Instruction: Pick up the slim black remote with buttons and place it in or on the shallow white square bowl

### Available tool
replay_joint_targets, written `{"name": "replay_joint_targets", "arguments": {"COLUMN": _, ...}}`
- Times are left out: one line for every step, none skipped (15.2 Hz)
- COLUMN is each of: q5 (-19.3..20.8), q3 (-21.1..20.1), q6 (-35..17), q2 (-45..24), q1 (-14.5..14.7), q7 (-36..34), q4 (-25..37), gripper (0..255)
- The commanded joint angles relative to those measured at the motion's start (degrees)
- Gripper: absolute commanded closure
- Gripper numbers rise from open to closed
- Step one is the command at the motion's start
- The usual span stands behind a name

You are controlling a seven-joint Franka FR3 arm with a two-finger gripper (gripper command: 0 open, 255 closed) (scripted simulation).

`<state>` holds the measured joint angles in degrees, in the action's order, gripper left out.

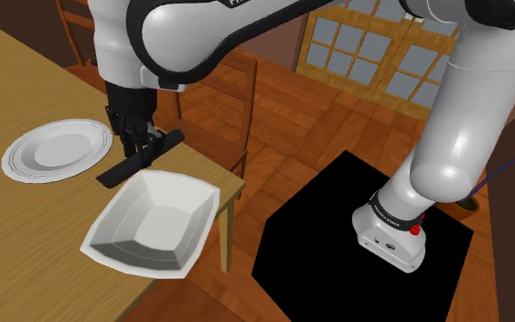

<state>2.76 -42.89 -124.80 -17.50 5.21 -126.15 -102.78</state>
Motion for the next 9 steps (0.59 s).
{"name": "replay_joint_targets", "arguments": {"q5": -0.8, "q3": -0.9, "q6": -1.7, "q2": 1.7, "q1": 0.6, "q7": -1.5, "q4": -2.8, "gripper": 255}}
{"name": "replay_joint_targets", "arguments": {"q5": -1.3, "q3": -1.4, "q6": -2.4, "q2": 2.7, "q1": 1.0, "q7": -2.3, "q4": -4.2, "gripper": 255}}
{"name": "replay_joint_targets", "arguments": {"q5": -1.7, "q3": -2.0, "q6": -3.0, "q2": 3.6, "q1": 1.3, "q7": -3.1, "q4": -5.5, "gripper": 255}}
{"name": "replay_joint_targets", "arguments": {"q5": -2.2, "q3": -2.5, "q6": -3.6, "q2": 4.6, "q1": 1.7, "q7": -3.9, "q4": -6.7, "gripper": 255}}
{"name": "replay_joint_targets", "arguments": {"q5": -2.6, "q3": -3.0, "q6": -4.2, "q2": 5.4, "q1": 2.1, "q7": -4.8, "q4": -7.8, "gripper": 255}}
{"name": "replay_joint_targets", "arguments": {"q5": -3.0, "q3": -3.5, "q6": -4.8, "q2": 6.2, "q1": 2.6, "q7": -5.7, "q4": -8.9, "gripper": 255}}
{"name": "replay_joint_targets", "arguments": {"q5": -3.4, "q3": -4.1, "q6": -5.4, "q2": 7.0, "q1": 3.1, "q7": -6.6, "q4": -9.9, "gripper": 255}}
{"name": "replay_joint_targets", "arguments": {"q5": -3.6, "q3": -4.4, "q6": -5.7, "q2": 7.4, "q1": 3.5, "q7": -7.2, "q4": -10.5, "gripper": 255}}
{"name": "replay_joint_targets", "arguments": {"q5": -3.3, "q3": -4.3, "q6": -6.4, "q2": 7.1, "q1": 3.6, "q7": -7.4, "q4": -10.9, "gripper": 255}}
